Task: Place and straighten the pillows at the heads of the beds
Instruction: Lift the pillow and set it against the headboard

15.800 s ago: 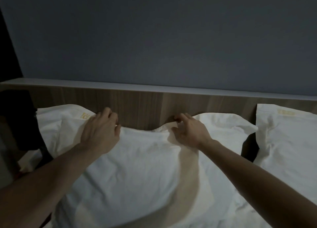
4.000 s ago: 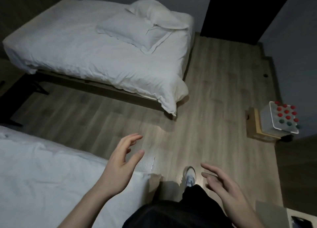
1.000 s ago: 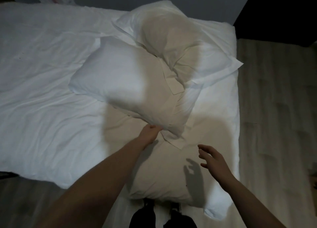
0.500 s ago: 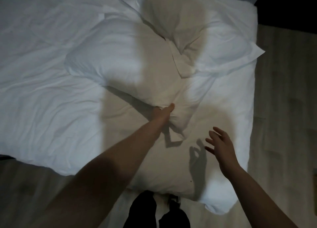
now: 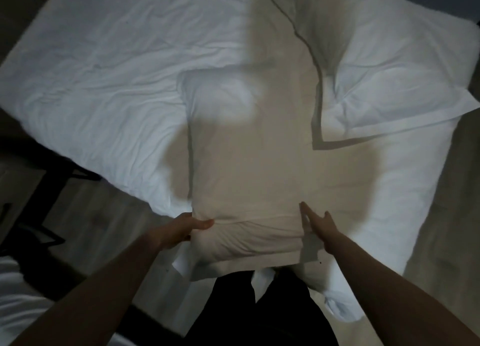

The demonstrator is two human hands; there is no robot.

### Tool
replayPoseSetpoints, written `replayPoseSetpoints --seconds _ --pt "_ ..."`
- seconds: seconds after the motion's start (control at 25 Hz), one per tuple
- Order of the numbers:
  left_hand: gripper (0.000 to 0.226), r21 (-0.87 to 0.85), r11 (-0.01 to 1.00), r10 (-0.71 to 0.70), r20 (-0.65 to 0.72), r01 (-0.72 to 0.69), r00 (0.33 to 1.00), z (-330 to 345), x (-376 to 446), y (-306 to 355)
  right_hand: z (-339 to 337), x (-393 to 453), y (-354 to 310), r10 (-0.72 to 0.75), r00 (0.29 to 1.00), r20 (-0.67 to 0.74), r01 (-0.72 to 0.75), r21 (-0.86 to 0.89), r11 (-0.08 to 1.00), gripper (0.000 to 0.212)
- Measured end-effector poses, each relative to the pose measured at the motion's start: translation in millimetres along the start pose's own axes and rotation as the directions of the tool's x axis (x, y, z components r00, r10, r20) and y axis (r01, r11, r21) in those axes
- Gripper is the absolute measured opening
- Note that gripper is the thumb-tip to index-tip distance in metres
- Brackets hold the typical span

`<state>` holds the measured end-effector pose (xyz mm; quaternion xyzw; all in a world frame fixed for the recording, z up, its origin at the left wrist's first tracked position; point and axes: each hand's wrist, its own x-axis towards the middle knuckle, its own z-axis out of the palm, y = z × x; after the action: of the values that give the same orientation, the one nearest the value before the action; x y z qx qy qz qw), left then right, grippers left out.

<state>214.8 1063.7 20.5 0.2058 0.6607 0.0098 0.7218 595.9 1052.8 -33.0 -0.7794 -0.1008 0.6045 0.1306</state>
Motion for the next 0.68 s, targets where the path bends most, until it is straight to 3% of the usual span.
replayPoseSetpoints --seconds 0.08,0.2,0.32,0.4,0.52,0.6,0.68 --pt "0.077 0.032 0.999 -0.015 -0.034 0.016 0.999 -8 5 -6 10 3 5 0.024 0.998 0.054 -0.014 -0.185 0.983 0.102" --pt "0.074 0.168 0.986 0.003 -0.087 0.012 0.996 -15 10 -9 20 6 5 -0.06 0.991 0.119 0.101 -0.373 0.922 0.04" --pt "0.068 0.265 0.964 0.042 -0.21 0.015 0.977 -9 10 -19 28 1 6 -0.159 0.978 0.133 0.202 -0.433 0.878 0.024" --pt "0.065 0.391 0.919 0.096 -0.347 0.051 0.933 -1 9 -30 31 3 6 -0.212 0.977 0.025 0.199 -0.467 0.861 0.03" --pt "0.066 0.496 0.868 0.285 -0.477 -0.013 0.832 23 6 -49 25 20 7 -0.201 0.97 -0.139 0.136 -0.373 0.918 0.072" --pt "0.059 0.576 0.797 0.486 -0.436 -0.18 0.758 41 9 -63 28 38 15 -0.122 0.991 -0.058 0.097 -0.327 0.94 0.095" --pt "0.048 0.646 0.679 0.663 -0.335 -0.349 0.669 60 15 -76 34 53 28 -0.118 0.993 0.022 0.12 -0.3 0.946 0.091"
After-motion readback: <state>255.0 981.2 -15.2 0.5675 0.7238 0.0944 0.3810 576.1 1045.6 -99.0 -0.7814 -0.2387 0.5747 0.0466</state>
